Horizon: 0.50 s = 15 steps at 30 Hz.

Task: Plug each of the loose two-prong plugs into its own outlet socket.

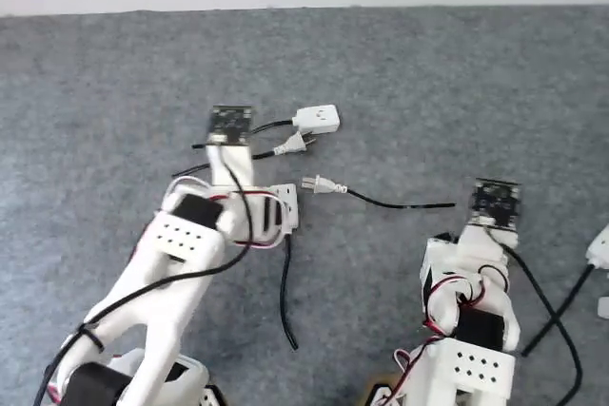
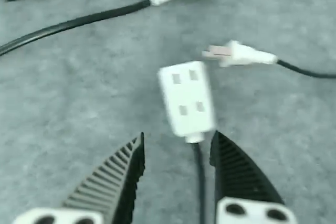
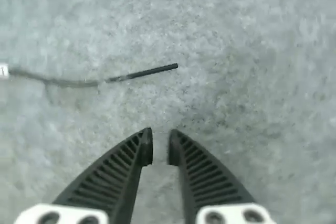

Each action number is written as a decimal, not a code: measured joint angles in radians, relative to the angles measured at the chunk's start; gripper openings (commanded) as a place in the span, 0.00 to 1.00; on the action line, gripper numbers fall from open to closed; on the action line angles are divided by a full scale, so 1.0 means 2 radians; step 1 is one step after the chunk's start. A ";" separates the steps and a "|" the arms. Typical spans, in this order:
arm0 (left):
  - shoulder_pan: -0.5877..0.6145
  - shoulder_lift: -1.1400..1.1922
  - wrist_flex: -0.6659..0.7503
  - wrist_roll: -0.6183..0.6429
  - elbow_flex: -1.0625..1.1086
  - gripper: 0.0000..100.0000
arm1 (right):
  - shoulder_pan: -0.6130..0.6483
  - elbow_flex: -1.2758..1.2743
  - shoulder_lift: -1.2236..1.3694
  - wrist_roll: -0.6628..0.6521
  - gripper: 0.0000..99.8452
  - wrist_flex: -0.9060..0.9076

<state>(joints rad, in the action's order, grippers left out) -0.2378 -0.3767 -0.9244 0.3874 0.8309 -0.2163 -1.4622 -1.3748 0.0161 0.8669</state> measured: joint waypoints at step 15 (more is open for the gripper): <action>0.203 -0.006 0.044 -0.076 0.077 0.19 | 0.163 0.031 0.001 0.064 0.01 -0.046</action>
<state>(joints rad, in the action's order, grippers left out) 0.1672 -0.3890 -0.8355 0.2355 0.9843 0.1089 -1.3993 -1.3732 0.1450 0.7748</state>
